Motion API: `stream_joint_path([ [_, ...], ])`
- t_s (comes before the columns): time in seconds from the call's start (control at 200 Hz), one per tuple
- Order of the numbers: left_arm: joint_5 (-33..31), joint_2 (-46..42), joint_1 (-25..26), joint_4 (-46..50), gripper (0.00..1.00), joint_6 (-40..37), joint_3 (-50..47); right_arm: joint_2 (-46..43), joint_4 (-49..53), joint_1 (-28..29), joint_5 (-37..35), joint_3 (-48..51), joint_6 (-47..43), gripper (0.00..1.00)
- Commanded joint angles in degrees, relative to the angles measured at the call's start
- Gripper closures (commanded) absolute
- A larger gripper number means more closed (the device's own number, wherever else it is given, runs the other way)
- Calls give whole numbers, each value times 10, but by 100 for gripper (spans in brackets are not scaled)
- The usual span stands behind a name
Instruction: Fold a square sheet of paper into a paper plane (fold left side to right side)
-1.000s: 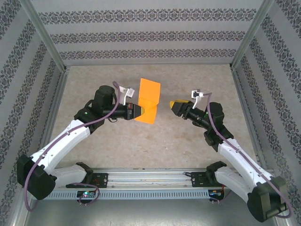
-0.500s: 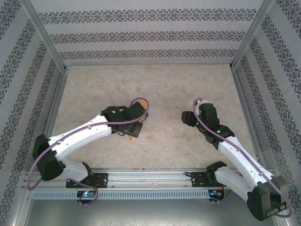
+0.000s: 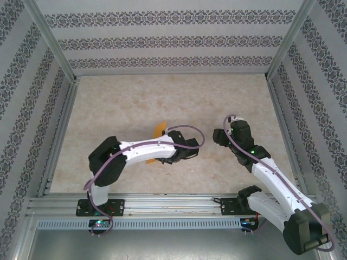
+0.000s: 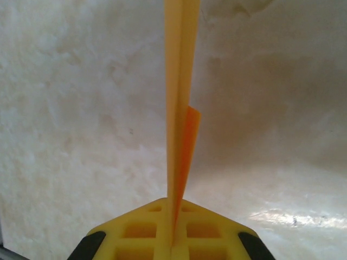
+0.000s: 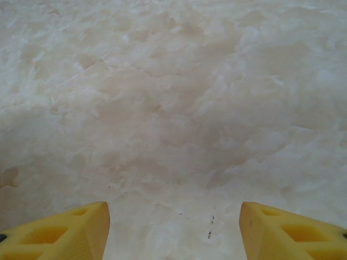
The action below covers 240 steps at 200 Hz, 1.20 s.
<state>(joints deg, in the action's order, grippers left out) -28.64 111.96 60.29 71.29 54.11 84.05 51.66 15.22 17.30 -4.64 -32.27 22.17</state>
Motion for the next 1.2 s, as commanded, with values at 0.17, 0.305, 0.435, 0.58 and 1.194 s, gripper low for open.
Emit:
stream_joint_path([
  [0.17,57,91,4,-26,100,34,90,-26,-8,-40,36,19,-10,34],
  [0.305,105,98,-3,-72,93,17,94,-34,-8,-54,59,26,-7,33],
  [0.435,139,93,-14,-113,77,-2,93,-35,-6,-64,80,28,-2,34],
  [0.58,205,75,-28,-185,57,-23,76,-33,6,-75,115,25,-1,34],
  [1.194,443,-227,-191,-592,37,-96,-268,37,1,-81,333,6,127,53],
])
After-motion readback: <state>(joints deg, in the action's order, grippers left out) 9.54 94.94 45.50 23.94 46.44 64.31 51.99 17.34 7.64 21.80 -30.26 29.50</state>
